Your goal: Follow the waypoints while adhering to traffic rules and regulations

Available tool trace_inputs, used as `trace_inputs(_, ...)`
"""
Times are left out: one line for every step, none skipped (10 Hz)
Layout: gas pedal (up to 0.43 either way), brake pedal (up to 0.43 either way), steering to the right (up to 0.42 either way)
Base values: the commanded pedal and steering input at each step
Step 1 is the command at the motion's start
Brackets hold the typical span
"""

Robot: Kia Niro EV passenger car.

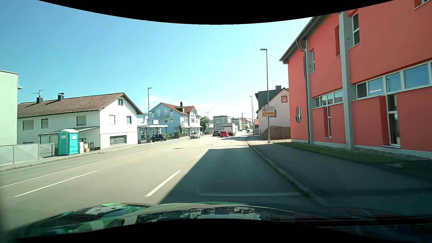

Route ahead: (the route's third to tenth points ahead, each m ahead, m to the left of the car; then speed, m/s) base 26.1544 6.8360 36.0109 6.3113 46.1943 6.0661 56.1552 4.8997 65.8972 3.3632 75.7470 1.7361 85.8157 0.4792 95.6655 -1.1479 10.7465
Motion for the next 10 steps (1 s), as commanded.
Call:
trace_inputs(0.087,0.0,-0.005)
trace_inputs(0.087,0.0,-0.005)
trace_inputs(0.087,0.0,-0.002)
trace_inputs(0.087,0.0,-0.001)
trace_inputs(0.087,0.0,0.001)
trace_inputs(0.087,0.0,0.003)
trace_inputs(0.087,0.0,0.004)
trace_inputs(0.087,0.0,0.004)
trace_inputs(0.087,0.0,0.006)
trace_inputs(0.087,0.0,0.009)
